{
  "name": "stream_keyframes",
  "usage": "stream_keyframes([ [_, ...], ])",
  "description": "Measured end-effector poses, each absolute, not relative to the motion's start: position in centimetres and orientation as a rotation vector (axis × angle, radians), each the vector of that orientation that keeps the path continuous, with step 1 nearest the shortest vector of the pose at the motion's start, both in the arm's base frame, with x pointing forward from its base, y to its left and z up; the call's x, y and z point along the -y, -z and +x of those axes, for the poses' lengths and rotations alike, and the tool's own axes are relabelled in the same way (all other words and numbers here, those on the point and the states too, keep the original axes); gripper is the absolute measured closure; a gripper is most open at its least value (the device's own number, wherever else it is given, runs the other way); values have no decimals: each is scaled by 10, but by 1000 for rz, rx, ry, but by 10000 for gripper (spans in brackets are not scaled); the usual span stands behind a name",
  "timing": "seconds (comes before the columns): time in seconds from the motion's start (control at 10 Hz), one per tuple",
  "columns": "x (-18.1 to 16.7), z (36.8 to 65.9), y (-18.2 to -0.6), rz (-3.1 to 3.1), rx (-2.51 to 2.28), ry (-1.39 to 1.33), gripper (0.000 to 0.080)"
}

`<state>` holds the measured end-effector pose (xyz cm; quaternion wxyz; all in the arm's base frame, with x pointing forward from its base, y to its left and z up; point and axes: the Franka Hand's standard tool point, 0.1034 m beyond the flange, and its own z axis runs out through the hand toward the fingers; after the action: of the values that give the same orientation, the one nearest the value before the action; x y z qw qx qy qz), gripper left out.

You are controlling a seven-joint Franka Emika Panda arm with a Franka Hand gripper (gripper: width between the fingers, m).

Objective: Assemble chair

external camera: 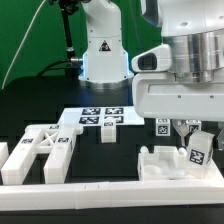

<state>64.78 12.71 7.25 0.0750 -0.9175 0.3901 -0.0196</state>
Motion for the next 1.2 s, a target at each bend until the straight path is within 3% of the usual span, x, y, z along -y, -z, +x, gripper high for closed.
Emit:
stream_keyframes([
  [0.4,-121,650,-72,-2341,-1726,-58,489],
  [0.5,-125,650,-72,-2329,-1744,-63,374],
  [0.6,-126,649,-72,-2353,-1712,-58,374],
  [0.7,-126,649,-72,-2366,-1693,-55,242],
  [0.8,-125,649,-72,-2409,-1631,-47,169],
  [1.2,-114,645,-71,-2869,-724,6,151],
])
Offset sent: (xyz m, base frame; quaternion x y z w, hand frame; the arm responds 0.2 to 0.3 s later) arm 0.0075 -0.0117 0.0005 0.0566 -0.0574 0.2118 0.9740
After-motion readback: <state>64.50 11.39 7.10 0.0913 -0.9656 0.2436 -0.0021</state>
